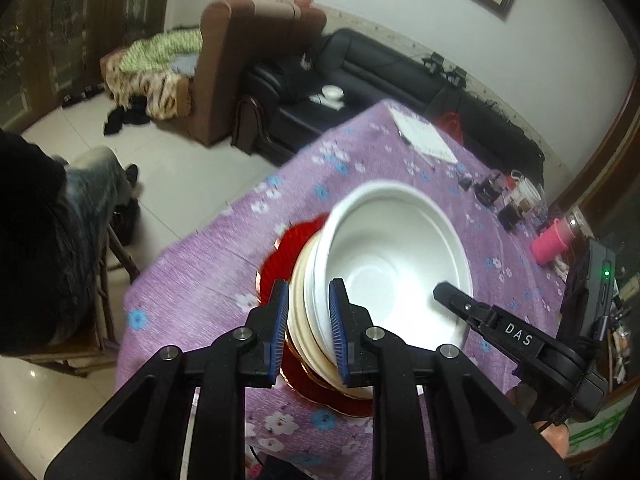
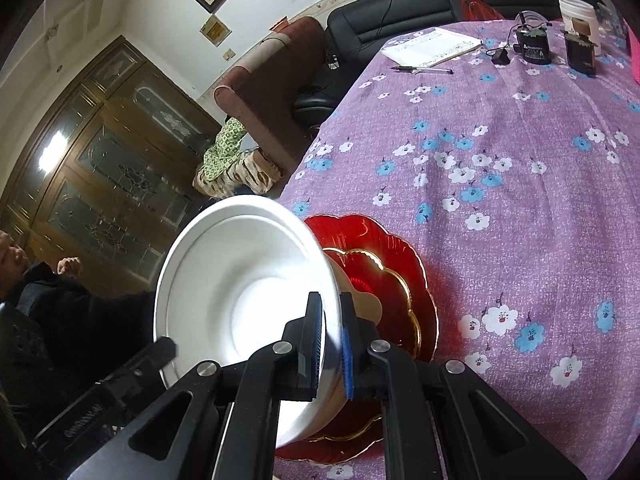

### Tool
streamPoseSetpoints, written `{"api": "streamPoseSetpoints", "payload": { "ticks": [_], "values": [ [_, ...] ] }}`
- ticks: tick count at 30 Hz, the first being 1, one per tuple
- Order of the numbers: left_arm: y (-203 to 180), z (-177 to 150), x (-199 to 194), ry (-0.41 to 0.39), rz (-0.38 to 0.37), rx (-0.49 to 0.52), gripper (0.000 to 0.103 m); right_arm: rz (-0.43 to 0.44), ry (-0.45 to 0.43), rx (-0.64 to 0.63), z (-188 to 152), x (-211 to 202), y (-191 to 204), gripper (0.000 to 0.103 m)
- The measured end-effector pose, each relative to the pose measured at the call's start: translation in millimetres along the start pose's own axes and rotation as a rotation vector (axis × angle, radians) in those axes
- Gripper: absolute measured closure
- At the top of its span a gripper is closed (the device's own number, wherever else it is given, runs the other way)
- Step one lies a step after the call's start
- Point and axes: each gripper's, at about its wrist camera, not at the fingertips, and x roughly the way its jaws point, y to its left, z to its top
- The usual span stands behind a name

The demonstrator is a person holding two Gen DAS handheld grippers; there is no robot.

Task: Organize plates and bowls

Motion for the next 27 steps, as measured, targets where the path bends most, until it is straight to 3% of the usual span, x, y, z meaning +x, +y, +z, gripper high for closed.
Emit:
{"api": "streamPoseSetpoints", "payload": {
  "ticks": [2, 5, 7, 11, 13, 14, 15, 16, 18, 21, 25, 27],
  "values": [
    [2, 1, -7, -0.032, 0.022, 0.007, 0.085, 0.007, 0.005, -0.009, 0, -1, 3, 0.089],
    [4, 3, -16, -0.069, 0.034, 0.006, 0.085, 0.027, -0.01, -0.034, 0, -8, 7, 0.076],
    [3, 2, -20, -0.085, 0.034, 0.008, 0.085, 0.02, -0.046, -0.069, 1, -19, 11, 0.07],
    [-12, -3, -33, -0.149, 0.038, 0.044, 0.085, 0.035, -0.149, -0.123, 2, -50, 9, 0.069],
    [-24, -6, -41, -0.179, 0.02, 0.07, 0.084, 0.029, -0.223, -0.131, 3, -70, 1, 0.059],
    [-29, -8, -44, -0.19, 0.011, 0.08, 0.081, 0.018, -0.266, -0.131, 3, -82, -5, 0.056],
    [-37, -11, -47, -0.2, 0.0, 0.095, 0.064, 0.003, -0.301, -0.129, 2, -93, -13, 0.053],
    [-46, -14, -49, -0.207, -0.012, 0.112, 0.04, -0.008, -0.318, -0.126, 3, -99, -18, 0.052],
    [-70, -22, -54, -0.244, -0.045, 0.153, 0.025, -0.06, -0.354, -0.115, 1, -117, -38, 0.049],
    [-116, -35, -55, -0.257, -0.118, 0.257, 0.024, -0.193, -0.393, -0.106, -3, -139, -68, 0.033],
    [-180, -59, -32, -0.151, -0.22, 0.411, 0.023, -0.403, -0.428, -0.073, -15, -165, -122, 0.031],
    [-208, -70, -18, -0.11, -0.23, 0.479, 0.023, -0.437, -0.436, -0.029, -18, -179, -146, 0.031]
  ]
}}
